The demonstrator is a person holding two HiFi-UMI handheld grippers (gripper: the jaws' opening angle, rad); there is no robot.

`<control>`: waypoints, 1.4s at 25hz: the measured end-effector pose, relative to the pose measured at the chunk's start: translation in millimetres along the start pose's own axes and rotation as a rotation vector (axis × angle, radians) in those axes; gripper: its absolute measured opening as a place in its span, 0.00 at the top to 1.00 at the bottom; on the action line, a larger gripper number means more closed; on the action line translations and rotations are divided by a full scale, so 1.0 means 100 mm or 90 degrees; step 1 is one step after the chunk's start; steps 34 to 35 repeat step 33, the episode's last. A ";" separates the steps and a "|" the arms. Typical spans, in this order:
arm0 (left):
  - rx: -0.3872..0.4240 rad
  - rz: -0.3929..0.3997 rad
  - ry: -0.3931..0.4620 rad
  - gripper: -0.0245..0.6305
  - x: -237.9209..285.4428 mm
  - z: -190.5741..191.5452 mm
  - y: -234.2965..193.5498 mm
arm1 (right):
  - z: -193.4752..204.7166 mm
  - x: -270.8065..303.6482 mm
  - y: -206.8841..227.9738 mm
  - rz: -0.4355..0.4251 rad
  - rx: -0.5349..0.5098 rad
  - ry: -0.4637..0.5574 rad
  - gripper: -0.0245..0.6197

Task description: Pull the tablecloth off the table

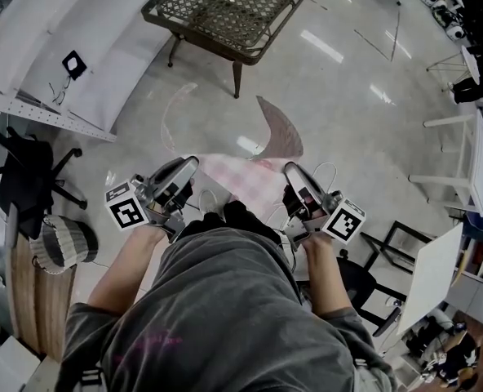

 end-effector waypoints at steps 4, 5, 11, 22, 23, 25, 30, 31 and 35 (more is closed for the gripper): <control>0.005 0.005 0.001 0.96 0.01 -0.01 0.02 | -0.02 -0.01 -0.02 -0.003 -0.008 0.008 0.95; 0.006 0.007 0.001 0.96 0.01 -0.02 0.03 | -0.03 0.00 -0.03 -0.005 -0.010 0.009 0.95; 0.014 0.016 -0.002 0.96 0.02 -0.04 0.05 | 0.00 -0.02 -0.03 0.001 -0.011 0.015 0.95; 0.008 0.013 -0.010 0.96 0.02 -0.01 0.00 | 0.05 -0.01 0.02 0.005 -0.004 0.007 0.95; 0.006 0.012 -0.011 0.96 0.02 -0.01 0.00 | 0.05 -0.02 0.02 0.007 -0.004 0.006 0.95; 0.004 0.010 -0.011 0.96 0.02 0.00 -0.01 | 0.05 -0.02 0.03 0.008 -0.003 0.006 0.95; 0.005 0.007 -0.013 0.96 0.02 0.01 -0.03 | 0.05 -0.02 0.05 0.007 -0.004 0.006 0.95; 0.005 0.007 -0.013 0.96 0.01 0.01 -0.03 | 0.05 -0.02 0.05 0.007 -0.004 0.006 0.95; 0.006 0.007 -0.013 0.96 0.01 0.01 -0.04 | 0.05 -0.02 0.05 0.008 -0.004 0.007 0.95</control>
Point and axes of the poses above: the fingertips, and each gripper's own axes: x forward along the fingers, y to its right, z out of its underside, the point moved 4 cm from there along -x, backward along the fingers, and after that the axes turned 2 degrees about -x, right-handed, at the moved point
